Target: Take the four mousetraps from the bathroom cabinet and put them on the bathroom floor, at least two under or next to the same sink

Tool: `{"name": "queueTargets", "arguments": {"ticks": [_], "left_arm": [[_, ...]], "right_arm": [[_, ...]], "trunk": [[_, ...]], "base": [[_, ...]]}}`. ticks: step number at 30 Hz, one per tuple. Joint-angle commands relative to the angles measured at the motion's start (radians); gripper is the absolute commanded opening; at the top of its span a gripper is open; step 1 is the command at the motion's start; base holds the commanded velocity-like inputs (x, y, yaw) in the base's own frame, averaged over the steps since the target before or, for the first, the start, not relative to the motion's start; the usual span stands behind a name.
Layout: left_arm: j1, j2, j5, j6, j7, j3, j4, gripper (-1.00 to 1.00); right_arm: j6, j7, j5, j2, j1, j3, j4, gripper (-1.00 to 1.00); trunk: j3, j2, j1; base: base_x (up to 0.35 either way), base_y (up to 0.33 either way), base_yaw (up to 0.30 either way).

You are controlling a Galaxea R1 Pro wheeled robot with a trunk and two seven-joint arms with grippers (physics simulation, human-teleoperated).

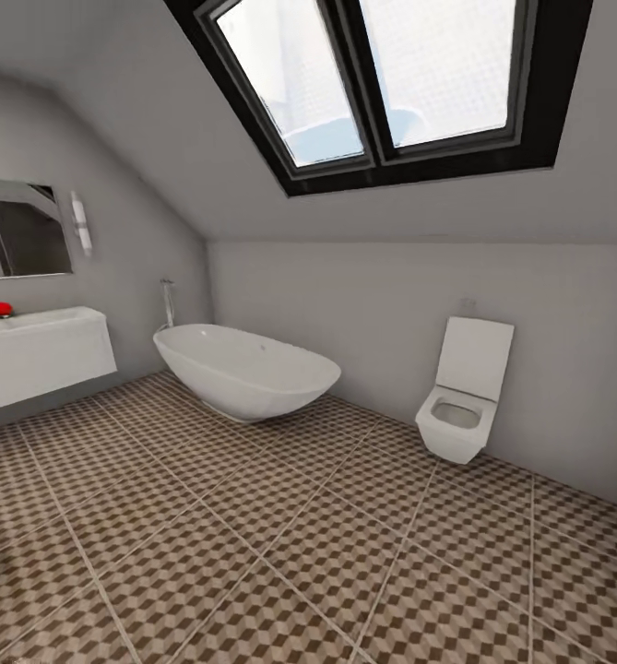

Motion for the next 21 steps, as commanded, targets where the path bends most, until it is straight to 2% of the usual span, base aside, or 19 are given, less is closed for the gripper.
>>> {"name": "queueTargets", "arguments": {"ticks": [1, 8, 17, 21], "left_arm": [[0.0, 0.0, 0.01, 0.005, -0.003, -0.007, 0.0, -1.0], [0.0, 0.0, 0.011, 0.006, -0.003, -0.007, 0.0, -1.0], [0.0, 0.0, 0.011, 0.011, -0.003, -0.007, 0.0, -1.0], [0.0, 0.001, 0.011, 0.01, -0.003, -0.007, 0.0, -1.0]], "right_arm": [[0.002, 0.003, 0.001, 0.0, -0.001, 0.006, 0.001, -1.0], [0.002, 0.003, 0.001, -0.001, -0.001, 0.006, 0.001, -1.0], [0.002, 0.003, 0.001, 0.0, -0.001, 0.006, 0.001, -1.0], [0.001, 0.003, 0.001, -0.001, -0.001, 0.006, 0.001, -1.0]], "trunk": [[-0.001, -0.001, 0.001], [-0.001, -0.001, 0.001], [-0.001, -0.001, 0.001], [-0.001, -0.001, 0.001]], "base": [[0.319, 0.0, 0.3], [0.321, 0.0, 0.273], [0.322, 0.0, 0.063], [0.323, 0.0, 0.182]]}}
